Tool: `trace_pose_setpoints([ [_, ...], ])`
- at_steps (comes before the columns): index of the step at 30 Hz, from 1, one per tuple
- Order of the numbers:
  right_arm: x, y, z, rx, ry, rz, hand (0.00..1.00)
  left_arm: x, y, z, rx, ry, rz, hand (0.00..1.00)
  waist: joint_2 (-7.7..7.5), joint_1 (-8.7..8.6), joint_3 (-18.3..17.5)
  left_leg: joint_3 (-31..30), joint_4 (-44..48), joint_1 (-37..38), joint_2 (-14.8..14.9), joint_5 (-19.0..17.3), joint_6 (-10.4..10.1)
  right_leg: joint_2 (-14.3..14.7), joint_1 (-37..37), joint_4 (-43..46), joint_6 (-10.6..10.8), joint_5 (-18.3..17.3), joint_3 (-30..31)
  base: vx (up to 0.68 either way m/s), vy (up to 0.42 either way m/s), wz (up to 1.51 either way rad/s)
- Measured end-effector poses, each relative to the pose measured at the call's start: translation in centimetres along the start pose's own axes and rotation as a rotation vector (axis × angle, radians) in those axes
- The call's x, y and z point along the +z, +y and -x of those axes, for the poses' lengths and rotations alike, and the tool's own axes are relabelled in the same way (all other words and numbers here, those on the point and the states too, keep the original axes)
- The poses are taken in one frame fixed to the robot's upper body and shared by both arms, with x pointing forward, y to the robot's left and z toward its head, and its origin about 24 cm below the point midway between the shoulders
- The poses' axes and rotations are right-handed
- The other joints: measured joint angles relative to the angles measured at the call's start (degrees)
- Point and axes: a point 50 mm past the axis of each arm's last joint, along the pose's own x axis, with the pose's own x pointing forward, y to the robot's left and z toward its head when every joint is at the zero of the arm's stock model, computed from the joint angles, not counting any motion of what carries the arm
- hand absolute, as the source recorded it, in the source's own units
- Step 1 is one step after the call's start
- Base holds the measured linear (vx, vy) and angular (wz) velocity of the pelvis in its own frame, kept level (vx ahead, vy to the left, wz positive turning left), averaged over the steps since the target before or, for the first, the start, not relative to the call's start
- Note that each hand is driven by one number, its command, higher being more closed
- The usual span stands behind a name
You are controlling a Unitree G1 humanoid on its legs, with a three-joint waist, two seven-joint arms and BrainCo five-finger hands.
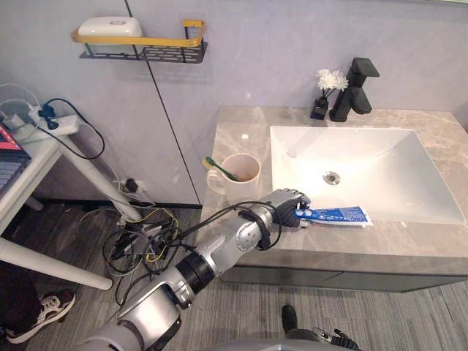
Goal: Organize washtable
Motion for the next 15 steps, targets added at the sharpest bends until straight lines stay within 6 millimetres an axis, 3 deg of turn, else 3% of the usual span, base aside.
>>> trace_pose_setpoints([
  [10, 0.0, 0.0, 0.0, -0.001, -0.003, -0.001, 0.00, -0.3, 0.1, 0.1, 0.007, 0.012, -0.002, 1.00, 0.05, -0.01, 0.04, 1.03, -0.08, 0.07, 0.22, -0.21, -0.29, 0.39, -0.16, -0.01, -0.01, 0.00, 1.09, 0.00, -0.001, -0.04],
  [15, 1.6, 0.3, 0.7, 0.039, -0.140, 0.078, 0.00, -0.5, 0.6, 0.3, 0.026, 0.011, -0.004, 1.00, 0.42, -0.14, 0.38, 3.32, -0.10, 0.25, 0.31, -0.68, -0.31, 0.84, -1.22, 0.00, 0.09, 0.11, 3.28, 0.02, 0.004, -0.23],
])
